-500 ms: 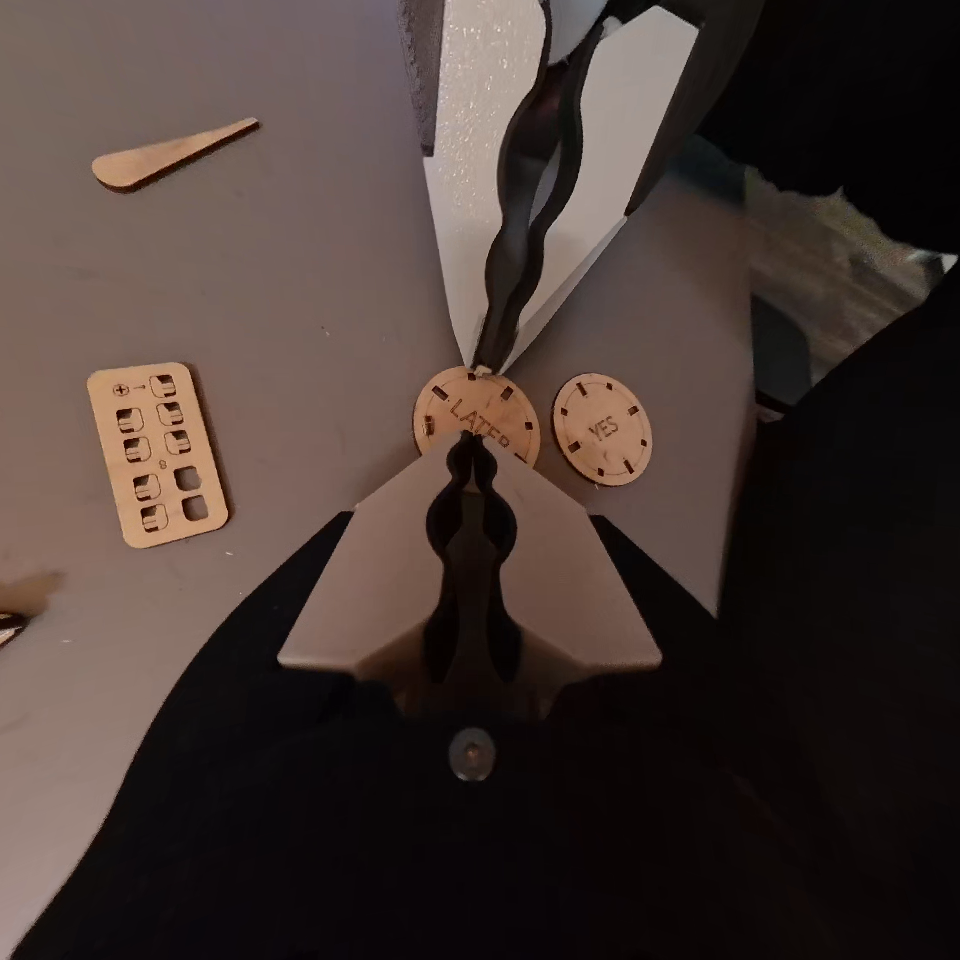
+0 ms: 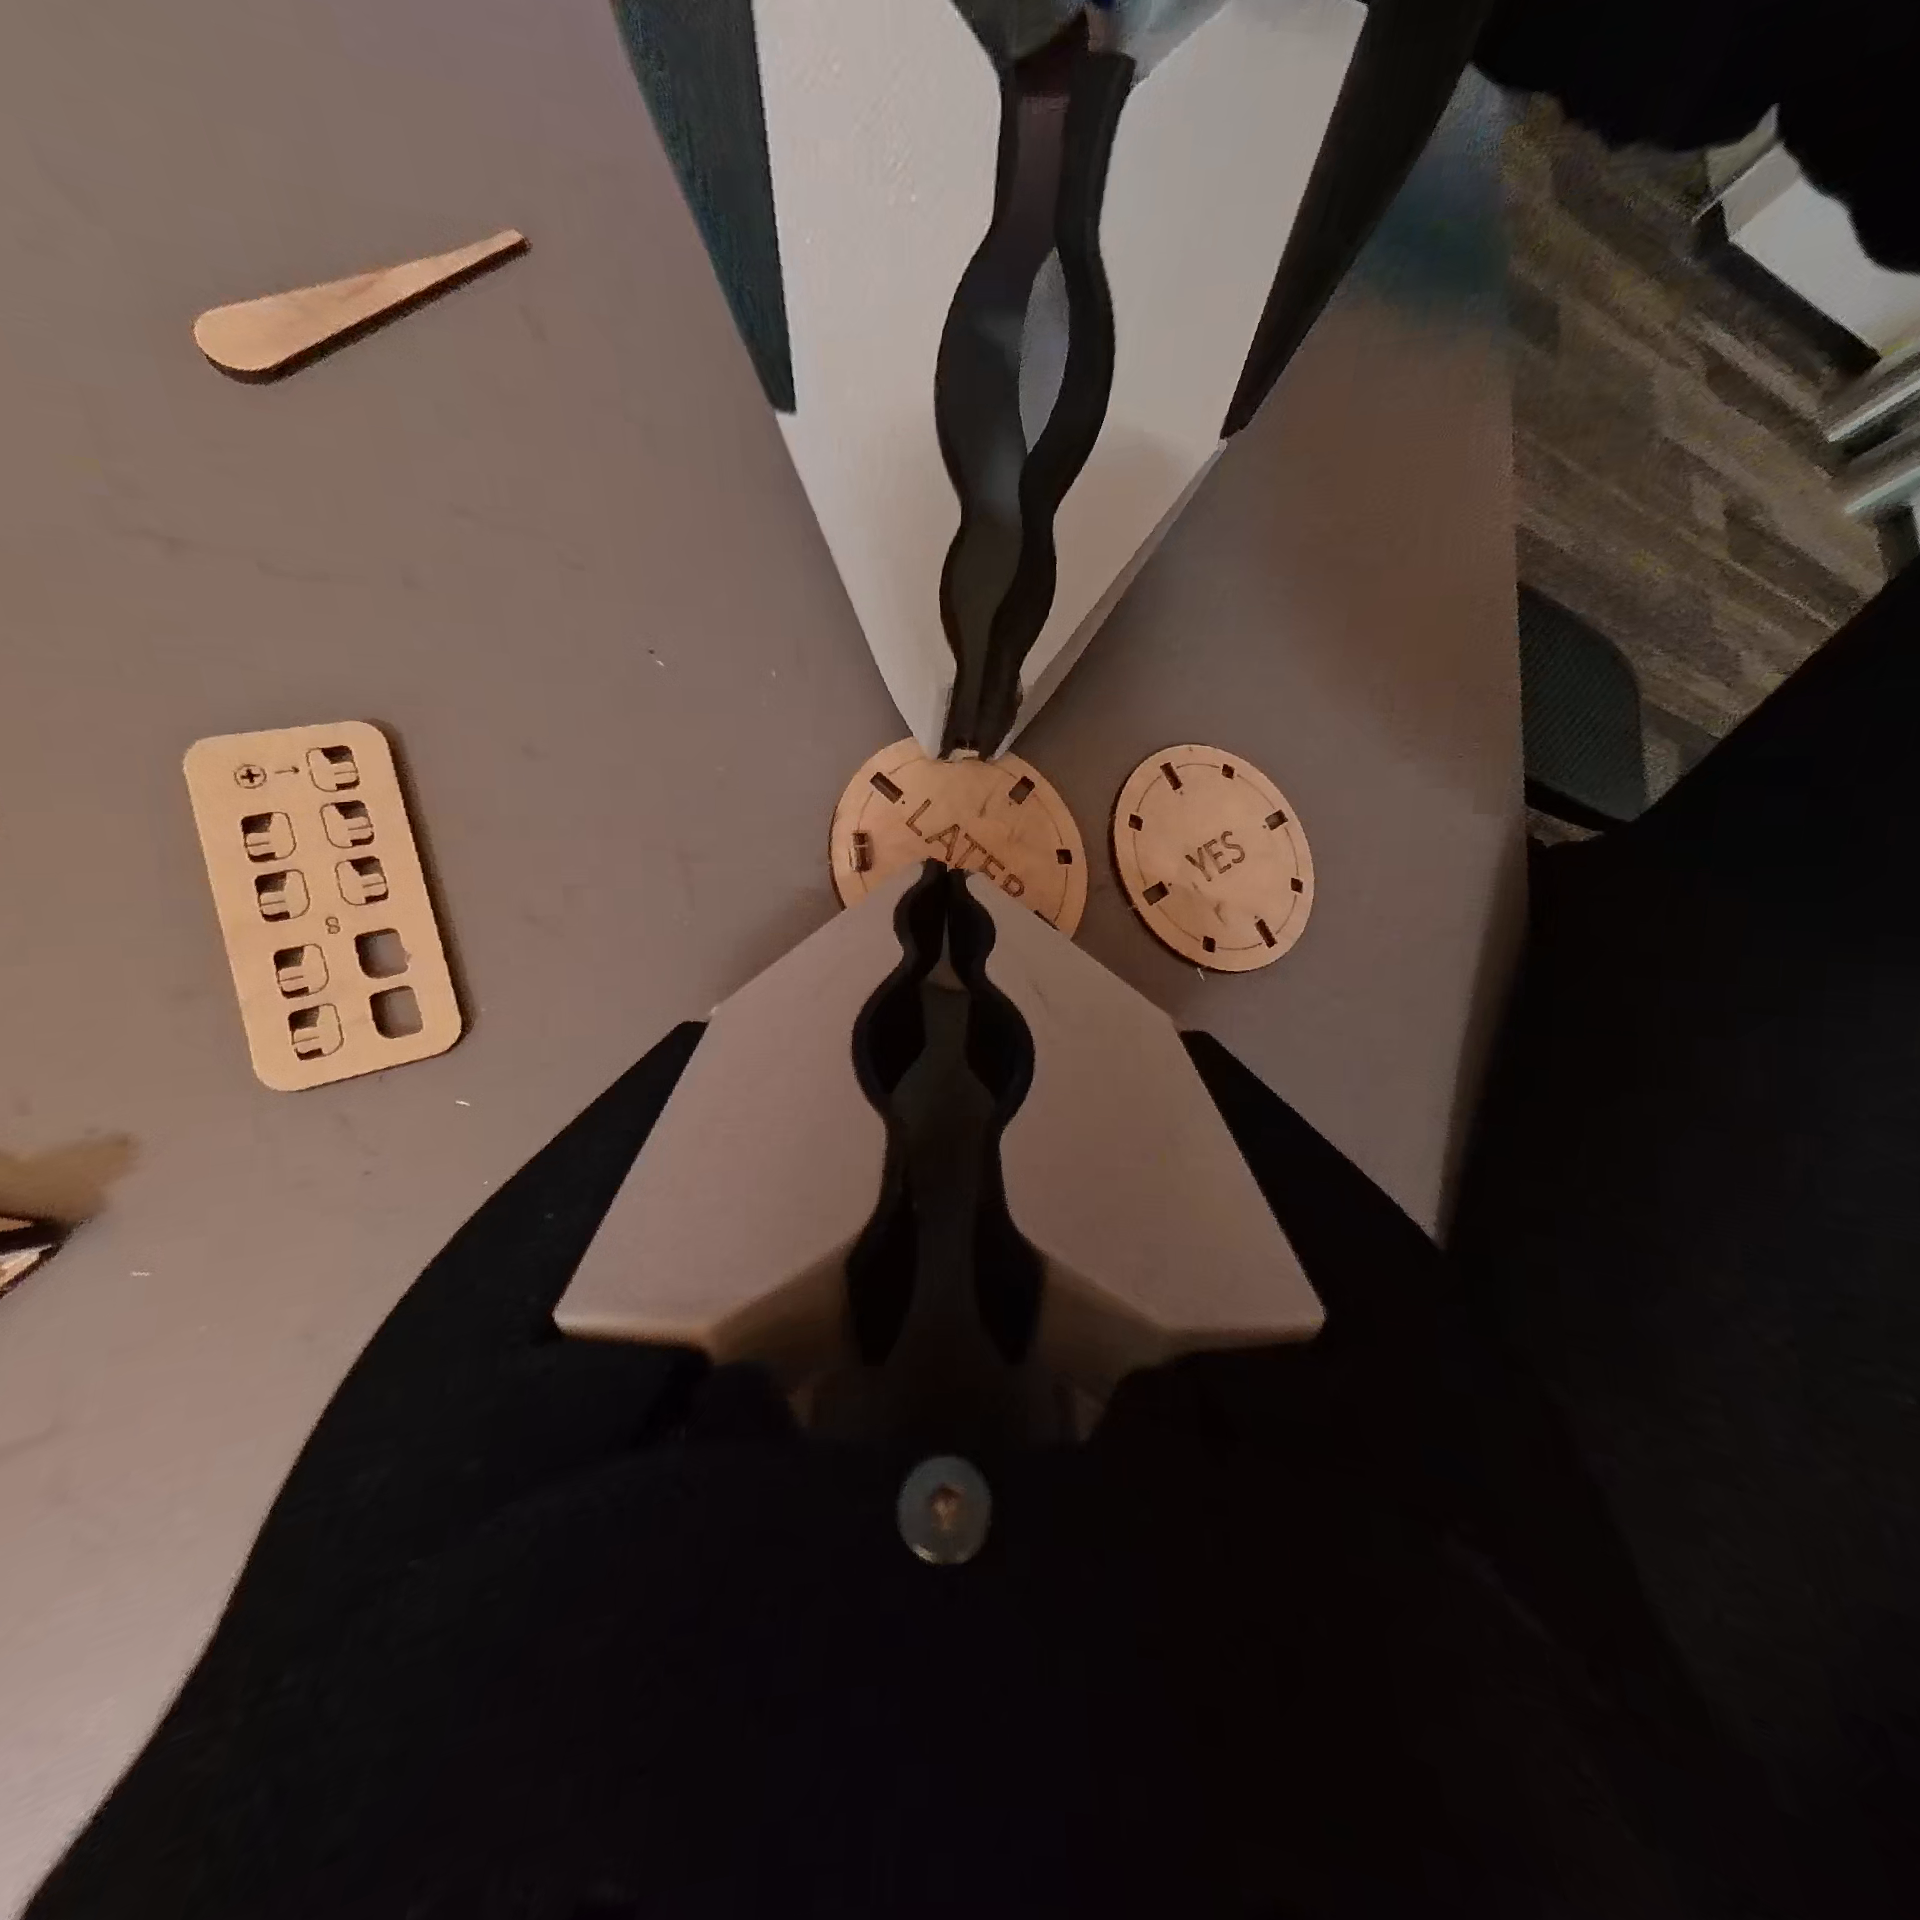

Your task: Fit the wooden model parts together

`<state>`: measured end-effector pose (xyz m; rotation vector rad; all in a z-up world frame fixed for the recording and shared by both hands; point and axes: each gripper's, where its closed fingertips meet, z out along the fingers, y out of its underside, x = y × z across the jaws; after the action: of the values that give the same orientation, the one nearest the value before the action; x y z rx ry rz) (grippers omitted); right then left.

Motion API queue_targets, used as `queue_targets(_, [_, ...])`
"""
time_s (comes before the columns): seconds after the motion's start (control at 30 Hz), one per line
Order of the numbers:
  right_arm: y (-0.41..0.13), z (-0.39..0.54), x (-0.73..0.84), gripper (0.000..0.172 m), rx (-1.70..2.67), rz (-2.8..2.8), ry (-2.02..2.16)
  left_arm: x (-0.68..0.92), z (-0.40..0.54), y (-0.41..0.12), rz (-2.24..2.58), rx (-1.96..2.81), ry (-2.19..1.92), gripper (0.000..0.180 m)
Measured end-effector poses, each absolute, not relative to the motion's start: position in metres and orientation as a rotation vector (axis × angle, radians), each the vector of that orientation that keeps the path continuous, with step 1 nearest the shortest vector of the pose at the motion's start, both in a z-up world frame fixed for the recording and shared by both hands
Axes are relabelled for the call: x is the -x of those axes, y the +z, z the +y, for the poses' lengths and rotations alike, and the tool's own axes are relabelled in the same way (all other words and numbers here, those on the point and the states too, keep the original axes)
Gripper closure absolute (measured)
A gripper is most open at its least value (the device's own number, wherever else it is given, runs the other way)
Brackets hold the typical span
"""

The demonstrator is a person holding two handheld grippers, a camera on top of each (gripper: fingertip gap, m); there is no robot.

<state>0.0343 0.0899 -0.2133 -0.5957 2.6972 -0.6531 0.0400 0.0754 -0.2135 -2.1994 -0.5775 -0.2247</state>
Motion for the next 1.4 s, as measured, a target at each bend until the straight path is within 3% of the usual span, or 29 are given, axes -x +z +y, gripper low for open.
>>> queue_targets(0.33, [-0.214, 0.092, -0.034, 0.167, 0.767, 2.63, -0.391, -0.04, 0.075, -0.214, -0.578, 2.2, -0.218, 0.18])
queue_targets(0.67, [-0.214, 0.089, -0.033, 0.167, 0.81, 2.64, -0.379, -0.039, 0.075, -0.214, -0.582, 2.198, -0.22, 0.18])
queue_targets(1.23, [-0.207, 0.085, -0.032, 0.154, 0.721, 2.754, -0.674, -0.039, 0.075, -0.213, -0.588, 2.188, -0.243, 0.18])
queue_targets(1.37, [-0.193, 0.075, -0.022, 0.16, 0.496, 2.791, -0.904, -0.039, 0.075, -0.213, -0.588, 2.186, -0.245, 0.18])
queue_targets(1.4, [-0.188, 0.071, -0.017, 0.172, 0.394, 2.809, -1.004, -0.039, 0.075, -0.213, -0.587, 2.186, -0.245, 0.18])
